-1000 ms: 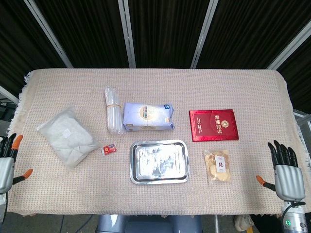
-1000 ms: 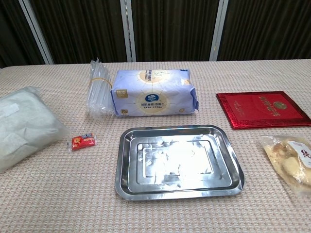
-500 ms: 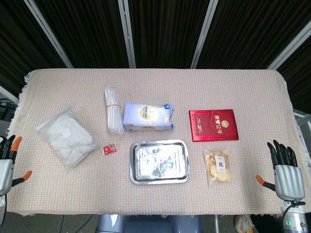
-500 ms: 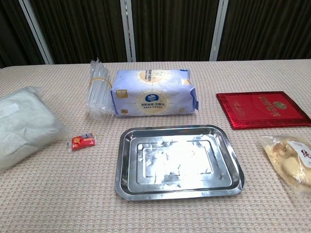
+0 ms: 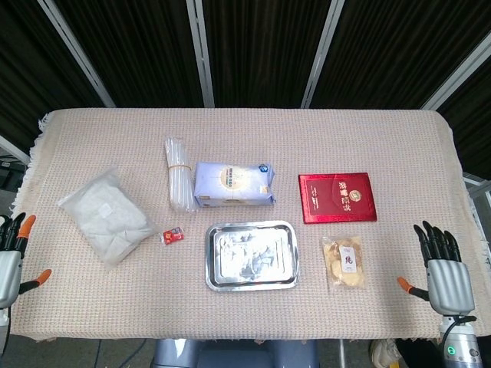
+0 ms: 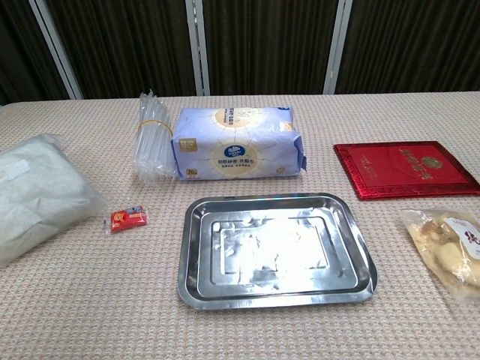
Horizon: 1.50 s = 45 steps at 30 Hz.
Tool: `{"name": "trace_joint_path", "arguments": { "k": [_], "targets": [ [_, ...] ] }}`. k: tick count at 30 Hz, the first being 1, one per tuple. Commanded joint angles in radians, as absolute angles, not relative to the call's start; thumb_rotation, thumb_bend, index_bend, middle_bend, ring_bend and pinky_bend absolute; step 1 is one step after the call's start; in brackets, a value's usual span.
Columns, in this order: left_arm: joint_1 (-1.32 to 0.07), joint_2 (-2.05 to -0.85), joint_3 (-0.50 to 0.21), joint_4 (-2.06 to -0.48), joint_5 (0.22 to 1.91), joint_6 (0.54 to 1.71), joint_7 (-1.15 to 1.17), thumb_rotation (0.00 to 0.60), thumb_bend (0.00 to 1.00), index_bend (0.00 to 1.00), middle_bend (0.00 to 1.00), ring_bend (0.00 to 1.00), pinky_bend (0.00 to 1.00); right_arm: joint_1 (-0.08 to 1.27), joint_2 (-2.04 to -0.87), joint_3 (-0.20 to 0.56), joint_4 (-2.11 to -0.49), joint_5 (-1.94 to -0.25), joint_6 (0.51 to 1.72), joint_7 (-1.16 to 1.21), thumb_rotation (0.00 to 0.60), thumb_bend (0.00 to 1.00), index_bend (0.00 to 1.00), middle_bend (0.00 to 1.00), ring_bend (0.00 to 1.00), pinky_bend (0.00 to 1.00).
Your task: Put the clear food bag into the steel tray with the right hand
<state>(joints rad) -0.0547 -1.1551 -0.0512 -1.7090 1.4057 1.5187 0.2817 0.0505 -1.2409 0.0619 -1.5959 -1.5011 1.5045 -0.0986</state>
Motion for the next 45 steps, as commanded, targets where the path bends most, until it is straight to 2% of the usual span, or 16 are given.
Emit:
{"name": "trace_joint_path", "arguments": {
  "k": [1,12,19,24,33,45],
  "targets": [
    [-0.058,-1.154,-0.053,-1.711,1.406,1.516,0.282,0.6,0.01,0.02,0.0,0.0,0.0,0.077,-1.221,0.047,-1.619,-1.532,1.463,-0.078,0.6,0.0,0.0,0.0,0.0,0.0],
    [-0.063,-1.162,-0.052,-1.702,1.392,1.495,0.287,0.6,0.01,0.02,0.0,0.0,0.0,0.197,-1.176,0.033,-1.71,-1.549,1.26,-0.12,0.6,0.0,0.0,0.0,0.0,0.0],
    [-0.065,-1.163,-0.054,-1.688,1.383,1.484,0.278,0.6,0.01,0.02,0.0,0.0,0.0,0.311,-1.173,0.043,-1.723,-1.483,1.062,-0.17,0.6,0.0,0.0,0.0,0.0,0.0],
    [-0.066,-1.169,-0.054,-1.676,1.372,1.476,0.273,0.6,0.01,0.02,0.0,0.0,0.0,0.365,-1.185,0.048,-1.704,-1.416,0.966,-0.213,0.6,0.0,0.0,0.0,0.0,0.0],
    [-0.07,-1.171,-0.052,-1.67,1.369,1.463,0.268,0.6,0.01,0.02,0.0,0.0,0.0,0.403,-1.222,0.035,-1.656,-1.335,0.897,-0.233,0.6,0.0,0.0,0.0,0.0,0.0],
    [-0.069,-1.168,-0.052,-1.67,1.366,1.463,0.265,0.6,0.01,0.02,0.0,0.0,0.0,0.427,-1.258,0.015,-1.622,-1.307,0.874,-0.245,0.6,0.0,0.0,0.0,0.0,0.0]
  ]
}}
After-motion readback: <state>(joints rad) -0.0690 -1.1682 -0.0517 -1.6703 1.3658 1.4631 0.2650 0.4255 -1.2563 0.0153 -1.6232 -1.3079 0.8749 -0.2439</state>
